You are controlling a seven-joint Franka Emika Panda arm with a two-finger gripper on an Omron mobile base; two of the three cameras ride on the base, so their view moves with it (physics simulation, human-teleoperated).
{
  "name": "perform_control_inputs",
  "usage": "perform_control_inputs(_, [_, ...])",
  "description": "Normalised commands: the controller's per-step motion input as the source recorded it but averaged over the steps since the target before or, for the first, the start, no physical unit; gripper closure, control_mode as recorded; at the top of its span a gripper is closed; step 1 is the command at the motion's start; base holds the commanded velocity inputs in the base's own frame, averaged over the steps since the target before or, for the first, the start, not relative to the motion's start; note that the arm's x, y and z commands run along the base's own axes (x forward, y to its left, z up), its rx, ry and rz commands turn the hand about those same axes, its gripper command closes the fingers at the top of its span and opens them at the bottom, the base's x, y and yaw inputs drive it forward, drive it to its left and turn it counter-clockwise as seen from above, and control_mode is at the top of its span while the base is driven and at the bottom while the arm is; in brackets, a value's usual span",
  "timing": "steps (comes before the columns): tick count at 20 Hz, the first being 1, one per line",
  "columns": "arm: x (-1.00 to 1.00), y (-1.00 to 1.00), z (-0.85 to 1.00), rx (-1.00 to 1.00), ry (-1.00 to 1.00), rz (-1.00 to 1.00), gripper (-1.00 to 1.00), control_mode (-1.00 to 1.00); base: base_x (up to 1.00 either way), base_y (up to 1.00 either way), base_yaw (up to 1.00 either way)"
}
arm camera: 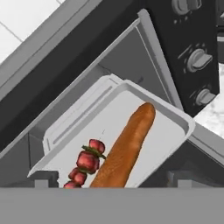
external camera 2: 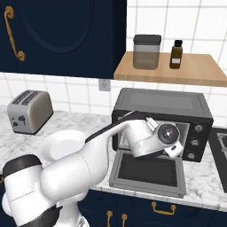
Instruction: Pick up the kebab skewer and baguette bread, and place them inside the toaster oven. Close the toaster oven door and start by setting the timer.
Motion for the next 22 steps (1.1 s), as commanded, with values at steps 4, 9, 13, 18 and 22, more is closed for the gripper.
perform_control_inputs(4, [-0.28,0.36,-0.34,-0.42,-0.09,0.18,-1.0,-1.0,0.0,0.0,0.0])
perform_control_inputs(9, [-0.34,0.03,-0.24,-0.28,-0.14,0.24,-1.0,-1.0,0.0,0.0,0.0])
perform_control_inputs(13, [-0.51,-0.33,-0.18,-0.17,-0.18,0.24,-1.0,-1.0,0.0,0.0,0.0])
perform_control_inputs(18, [-0.33,-0.2,-0.19,-0.21,-0.16,0.21,-1.0,-1.0,0.0,0.0,0.0])
perform_control_inputs(22, [-0.19,-0.07,-0.18,-0.23,-0.13,0.22,-1.0,-1.0,0.0,0.0,0.0])
